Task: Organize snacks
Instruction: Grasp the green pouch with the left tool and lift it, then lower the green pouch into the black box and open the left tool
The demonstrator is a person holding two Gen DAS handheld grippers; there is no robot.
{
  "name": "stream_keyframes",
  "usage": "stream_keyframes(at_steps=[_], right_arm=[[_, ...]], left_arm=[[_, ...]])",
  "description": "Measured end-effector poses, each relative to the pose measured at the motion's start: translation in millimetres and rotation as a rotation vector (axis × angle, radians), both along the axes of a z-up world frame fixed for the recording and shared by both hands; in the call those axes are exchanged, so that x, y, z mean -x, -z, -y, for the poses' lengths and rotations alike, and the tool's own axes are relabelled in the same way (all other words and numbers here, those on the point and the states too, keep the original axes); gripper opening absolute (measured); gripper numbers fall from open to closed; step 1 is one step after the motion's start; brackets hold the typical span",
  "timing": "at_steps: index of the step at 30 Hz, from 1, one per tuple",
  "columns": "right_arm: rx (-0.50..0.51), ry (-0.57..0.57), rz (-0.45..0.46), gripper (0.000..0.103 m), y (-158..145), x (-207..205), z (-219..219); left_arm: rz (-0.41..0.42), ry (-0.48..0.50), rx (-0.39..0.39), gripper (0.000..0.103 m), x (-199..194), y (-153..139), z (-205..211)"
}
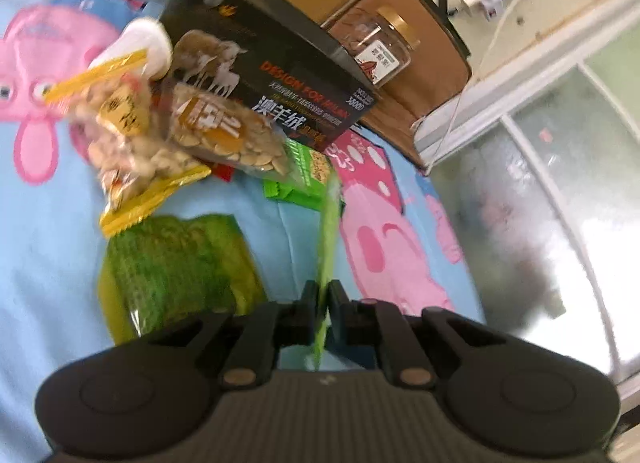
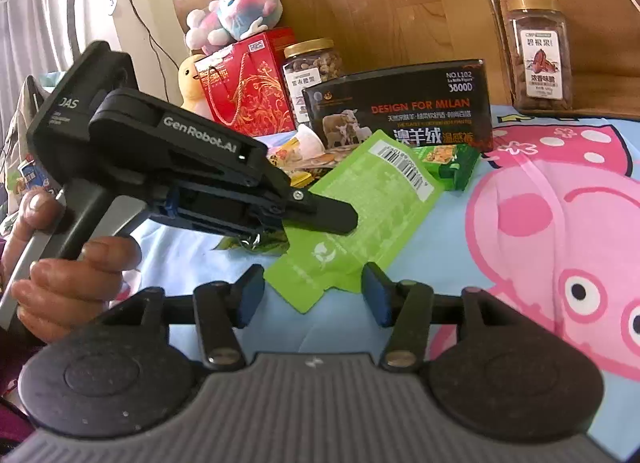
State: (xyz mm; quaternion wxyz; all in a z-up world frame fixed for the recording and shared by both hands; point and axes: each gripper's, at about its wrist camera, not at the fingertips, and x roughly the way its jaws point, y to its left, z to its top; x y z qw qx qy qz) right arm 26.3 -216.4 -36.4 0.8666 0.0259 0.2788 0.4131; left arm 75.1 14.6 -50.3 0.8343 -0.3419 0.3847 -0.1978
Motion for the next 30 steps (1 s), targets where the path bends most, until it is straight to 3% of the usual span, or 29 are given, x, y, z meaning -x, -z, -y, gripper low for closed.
stream_keyframes(at_steps=[3,7,8,10,13,16,20,23,26,27,30], right_arm=[[-0.006,-0.001,-0.003,0.066,-2.8,0.3,-1.1],[-0.071,-0.015,-0.075,0.065,-6.0,-8.2,2.5],[-0.076,-0.017,-0.076,0.062,-8.2,-8.9,1.4],[-0.093,-0.028,-0.065,0.042,-16.7,-10.8,-0.2],[-0.098,-0.033,-0.002,0.034,-31.6,-9.9,-5.0],[-0.085,-0.025,0.103,0.034,-48.6,-11.9,-14.8],[-0.097,0.003,0.165,0.034,-68.6,-42.7,-29.8],[-0.109,0.050,0.183,0.034,-76.7,-74.4,-34.9],[-0.102,0.121,0.183,0.035,-77.6,-103.7,-35.1],[-0.090,0.149,0.184,0.035,-76.1,-112.8,-35.1],[-0.053,0.237,0.193,0.037,-68.7,-132.3,-33.6]], left_arm=[[0.039,-0.009,0.059,0.007,7.6,-7.5,-10.8],[0.080,-0.023,0.118,0.007,12.9,-20.7,-22.6],[0.090,-0.025,0.109,0.007,13.4,-24.5,-23.3],[0.112,-0.028,0.102,0.007,14.1,-32.0,-24.5],[0.146,-0.035,0.087,0.008,8.3,-47.5,-26.3],[0.192,-0.036,0.066,0.008,-6.9,-68.8,-29.8],[0.242,-0.055,0.010,0.008,-43.2,-98.1,-36.0],[0.225,-0.065,-0.008,0.010,-84.2,-106.1,-36.4],[0.174,-0.064,-0.095,0.022,-131.4,-102.0,-25.2],[0.124,-0.076,-0.143,0.036,-148.2,-96.8,-20.0],[0.074,-0.110,-0.232,0.039,-166.0,-85.5,-12.4]])
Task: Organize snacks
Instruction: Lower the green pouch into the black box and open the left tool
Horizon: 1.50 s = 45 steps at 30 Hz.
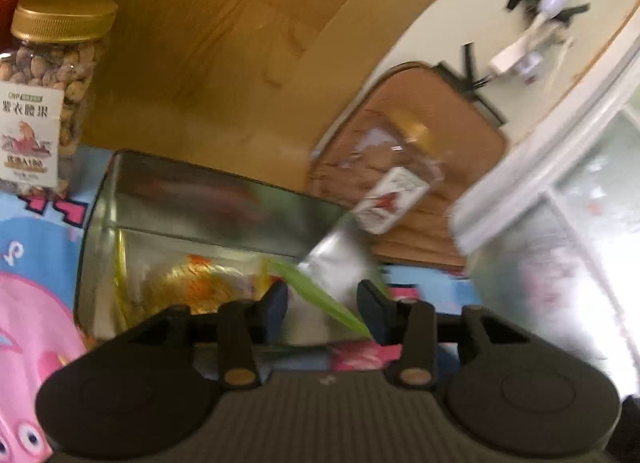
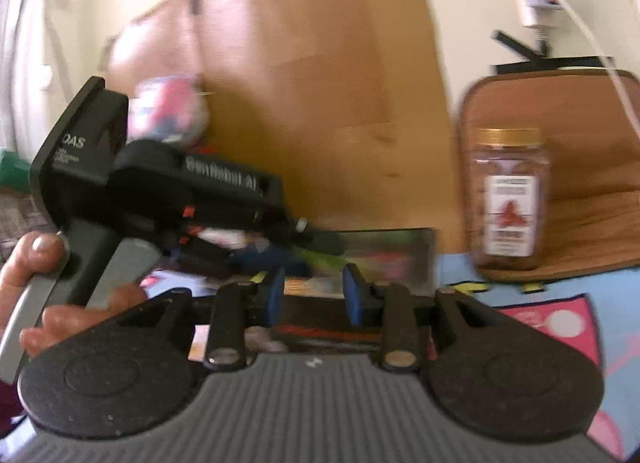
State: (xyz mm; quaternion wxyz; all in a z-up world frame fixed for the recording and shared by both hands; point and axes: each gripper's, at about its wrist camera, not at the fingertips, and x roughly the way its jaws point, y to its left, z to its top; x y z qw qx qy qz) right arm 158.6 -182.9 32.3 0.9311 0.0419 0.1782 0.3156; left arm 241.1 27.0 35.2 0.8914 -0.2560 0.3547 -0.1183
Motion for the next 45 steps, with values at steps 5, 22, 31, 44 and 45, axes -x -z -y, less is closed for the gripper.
stream_keyframes(at_steps=[5,22,31,44,45], right_arm=[[-0.066,-0.002,-0.073,0.037,11.7,5.1,24.3],[-0.033,-0.110,-0.363,0.037,53.3,-34.7,-30.7],[-0.059,-0.217,-0.382,0.037,53.2,8.6,-20.8],[-0.189,-0.170,-0.503,0.050,58.3,17.5,19.5],[-0.215,-0.164,-0.533,0.050,61.2,12.5,21.8]], left_arm=[[0.119,0.013,0.022,0.039,44.2,-14.6,-10.0],[0.015,-0.085,-0.018,0.039,121.2,49.9,-45.5],[0.027,-0.061,-0.039,0.044,148.7,46.3,-37.4],[-0.054,-0.061,-0.057,0.051,114.1,55.2,-33.1],[-0.055,-0.062,-0.057,0.051,114.2,55.5,-33.3]])
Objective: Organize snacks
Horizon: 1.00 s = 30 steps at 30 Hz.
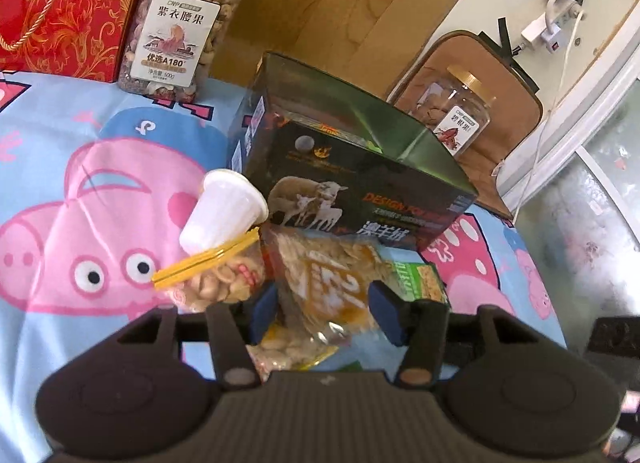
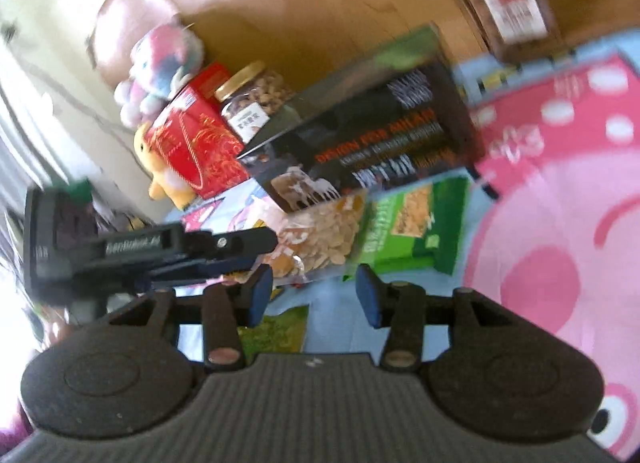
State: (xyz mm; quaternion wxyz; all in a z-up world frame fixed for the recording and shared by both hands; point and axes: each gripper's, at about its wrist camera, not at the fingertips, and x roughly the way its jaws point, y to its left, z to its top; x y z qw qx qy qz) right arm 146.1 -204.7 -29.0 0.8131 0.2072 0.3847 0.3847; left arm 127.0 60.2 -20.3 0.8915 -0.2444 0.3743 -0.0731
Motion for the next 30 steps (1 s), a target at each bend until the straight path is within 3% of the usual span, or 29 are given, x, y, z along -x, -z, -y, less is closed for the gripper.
stream_keyframes(at_steps=[5,7,11,18,23,25,30], right_arm=[[-0.143,0.045,-0.175,0.048,15.8,-25.8,4.4],[-0.160,0.061,-0.233,0.028,23.8,-31.4,0.6],[-0.170,0.047,-0.241,0.021,23.1,-22.5,-0.4],[-0.102,-0.063,-0.170,0.021,16.0,26.7,27.9],[-0.007,-0.040,-0.066,0.032,13.7,63.0,56.7],[-0.028,-0.026,-0.060,0.040,15.6,63.8,63.3],[-0.038,0.015,-0.050,0.043,16.9,54.4,66.2]], left_arm=[[0.000,0.004,0.009,0.051,0.7,1.3,-1.6],[0.002,0.003,0.003,0.051,0.7,0.9,-0.1],[0.004,0.011,-0.001,0.050,6.3,-1.5,5.6],[0.013,0.129,0.053,0.050,39.7,-3.0,32.3],[-0.003,0.193,-0.003,0.053,49.2,4.2,56.4],[-0.002,0.175,-0.002,0.059,48.3,2.4,54.7],[-0.004,0.156,-0.007,0.073,41.8,-4.1,51.5]])
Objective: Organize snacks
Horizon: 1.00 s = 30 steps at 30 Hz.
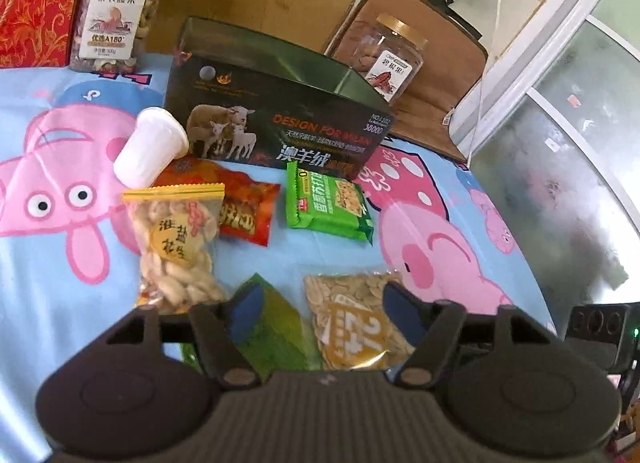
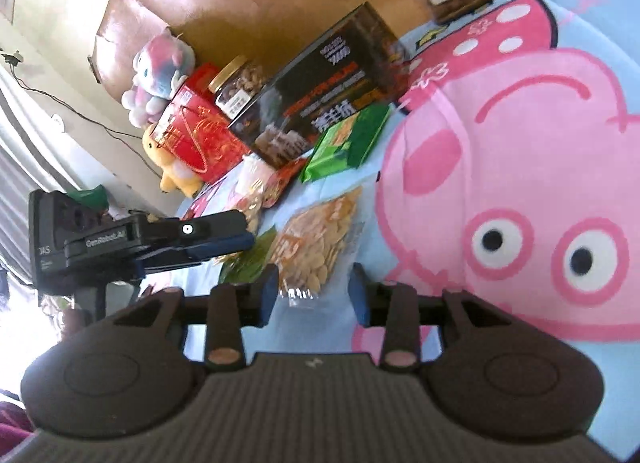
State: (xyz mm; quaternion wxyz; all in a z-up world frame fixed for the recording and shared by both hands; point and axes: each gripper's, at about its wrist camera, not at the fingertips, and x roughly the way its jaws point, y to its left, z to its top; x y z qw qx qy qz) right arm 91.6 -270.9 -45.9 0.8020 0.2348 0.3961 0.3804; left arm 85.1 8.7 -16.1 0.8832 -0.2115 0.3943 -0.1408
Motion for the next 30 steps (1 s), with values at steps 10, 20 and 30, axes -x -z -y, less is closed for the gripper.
stream_keyframes(at_steps=[10,20,30], right_arm=[[-0.170,0.109,-0.126,0.037,12.2,-22.9,6.4],[-0.459,0.104,-0.358,0.010,32.1,-38.4,22.4],[-0.552,0.017,-0.333,0.010,8.4,-47.1,16.8]], left_arm=[[-0.010,0.034,0.073,0.075,-8.5,16.7,9.2],[0.005,-0.004,0.292,0.076,1.7,12.1,-26.7],[0.098,0.029,0.268,0.028,3.0,-16.3,-17.5]])
